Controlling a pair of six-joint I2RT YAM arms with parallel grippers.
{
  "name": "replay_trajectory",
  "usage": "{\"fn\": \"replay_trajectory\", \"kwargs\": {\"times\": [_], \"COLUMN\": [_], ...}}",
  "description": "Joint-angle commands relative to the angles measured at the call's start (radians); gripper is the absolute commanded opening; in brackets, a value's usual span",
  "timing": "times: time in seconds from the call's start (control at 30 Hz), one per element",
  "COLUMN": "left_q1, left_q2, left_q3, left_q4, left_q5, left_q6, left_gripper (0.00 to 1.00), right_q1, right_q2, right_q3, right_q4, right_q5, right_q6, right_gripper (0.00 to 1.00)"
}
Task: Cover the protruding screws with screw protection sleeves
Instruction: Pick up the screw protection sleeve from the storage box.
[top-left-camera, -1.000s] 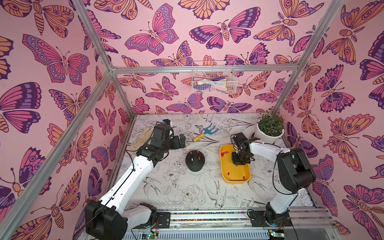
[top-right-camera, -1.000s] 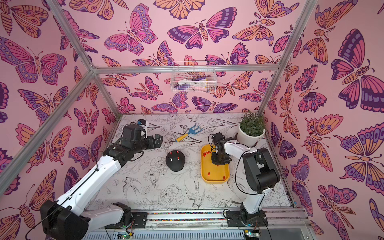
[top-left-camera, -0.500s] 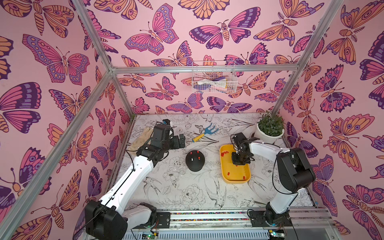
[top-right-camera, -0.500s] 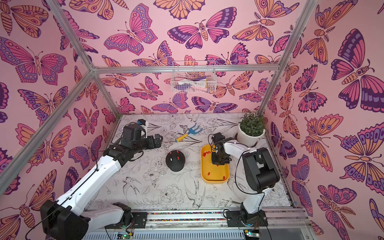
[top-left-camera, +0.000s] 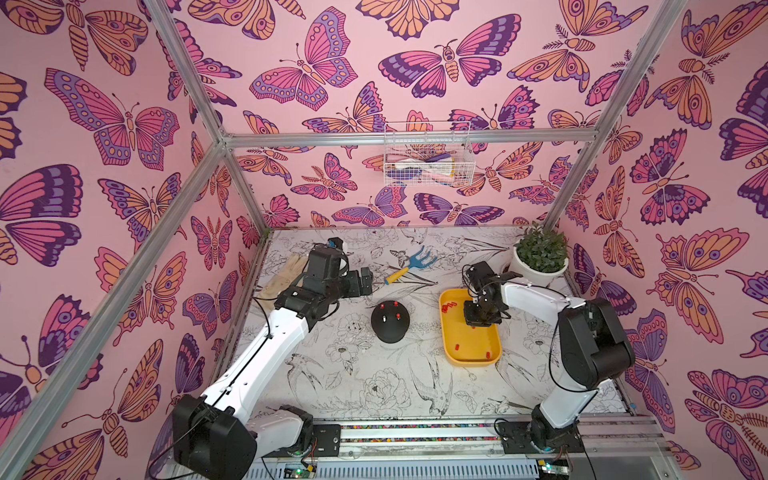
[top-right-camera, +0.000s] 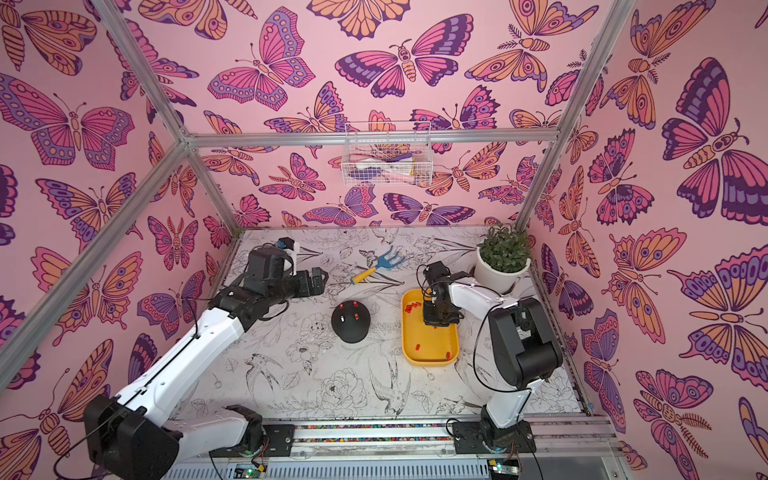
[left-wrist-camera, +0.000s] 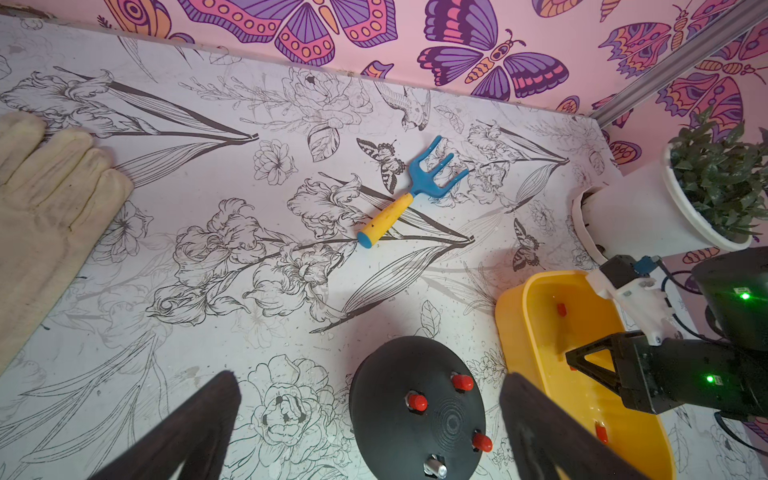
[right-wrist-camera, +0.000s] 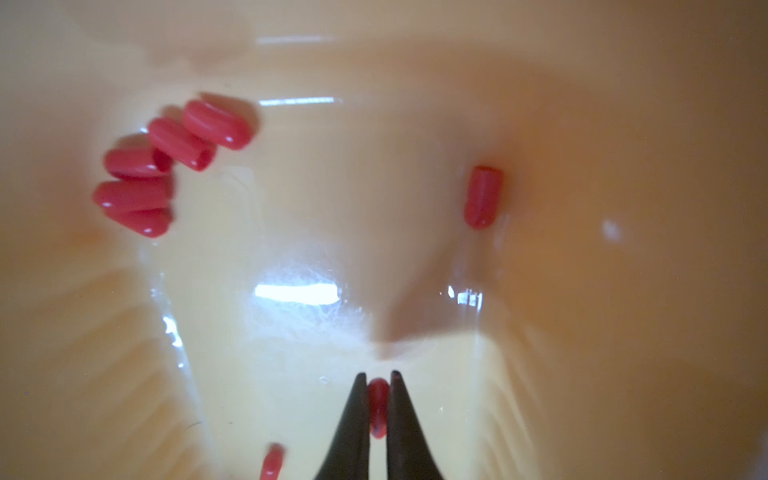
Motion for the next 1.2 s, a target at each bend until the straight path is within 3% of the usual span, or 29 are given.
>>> {"fn": "replay_trajectory", "kwargs": {"times": [0.0, 0.5, 1.17], "left_q1": [-0.029, -0.28, -0.433], "left_q2": [0.017, 0.154, 0.319], "left_q3": [0.035, 0.102, 0.137], "left_q4": [-0.009, 0.026, 0.183], "left_q5": [0.028, -0.014, 0.041], "left_q6": [-0.004, -0.057, -0.11], "left_gripper": [1.0, 1.0, 1.0], "right_q1": [-0.002, -0.001, -0.005], "right_q2": [-0.053, -0.183, -0.218], "right_q3": [0.042, 0.119, 0.215], "right_q4": [-0.042, -0.062, 0.043], "right_q5": [0.019, -0.036, -0.206], "right_q6": [-0.01, 0.007, 0.087], "right_gripper": [0.11, 0.11, 0.11]}}
